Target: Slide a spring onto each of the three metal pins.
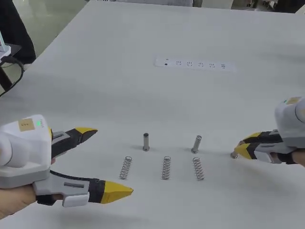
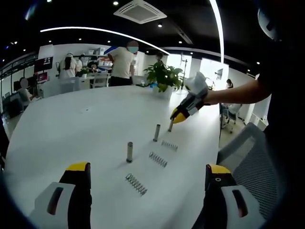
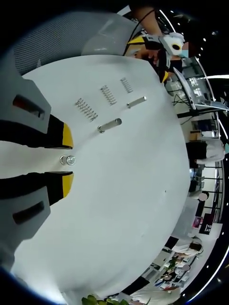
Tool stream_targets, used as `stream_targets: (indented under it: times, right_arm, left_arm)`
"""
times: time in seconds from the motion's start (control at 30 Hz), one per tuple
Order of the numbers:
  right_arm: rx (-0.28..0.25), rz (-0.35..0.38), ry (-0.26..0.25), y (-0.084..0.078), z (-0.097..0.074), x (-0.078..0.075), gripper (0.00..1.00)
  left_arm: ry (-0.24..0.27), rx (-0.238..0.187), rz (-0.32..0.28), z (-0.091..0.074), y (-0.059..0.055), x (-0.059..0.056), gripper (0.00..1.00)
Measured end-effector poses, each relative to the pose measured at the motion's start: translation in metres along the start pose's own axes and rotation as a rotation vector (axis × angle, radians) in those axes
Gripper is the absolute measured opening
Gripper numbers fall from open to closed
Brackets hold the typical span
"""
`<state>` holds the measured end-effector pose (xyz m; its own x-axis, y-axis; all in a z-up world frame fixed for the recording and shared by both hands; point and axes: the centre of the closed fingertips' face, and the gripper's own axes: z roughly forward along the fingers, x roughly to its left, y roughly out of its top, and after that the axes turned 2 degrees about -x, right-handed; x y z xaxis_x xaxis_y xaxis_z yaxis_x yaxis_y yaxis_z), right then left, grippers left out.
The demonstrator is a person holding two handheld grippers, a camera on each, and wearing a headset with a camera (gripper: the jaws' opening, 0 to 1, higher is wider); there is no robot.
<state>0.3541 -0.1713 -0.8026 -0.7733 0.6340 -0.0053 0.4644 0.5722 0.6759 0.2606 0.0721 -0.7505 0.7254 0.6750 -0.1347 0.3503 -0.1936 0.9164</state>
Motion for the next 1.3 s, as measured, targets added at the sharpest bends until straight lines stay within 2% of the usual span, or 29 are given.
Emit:
stream_targets:
  times: [0.43,0.8,1.3]
  right_arm:
    - [-0.014,0.008,-0.003,0.002,-0.005,0.002,0.22]
    - [-0.03,0.028,-0.019,-0.002,-0.019,-0.001,0.25]
    - [-0.015,0.076,-0.022,-0.024,-0.033,0.007,0.26]
  left_arm:
    - [-0.002,0.002,-0.002,-0.001,0.001,0.0,0.96]
    - [-0.004,0.004,0.005,0.001,0.003,-0.001,0.95]
    - [-0.009,0.018,0.007,0.002,0.001,-0.001,0.94]
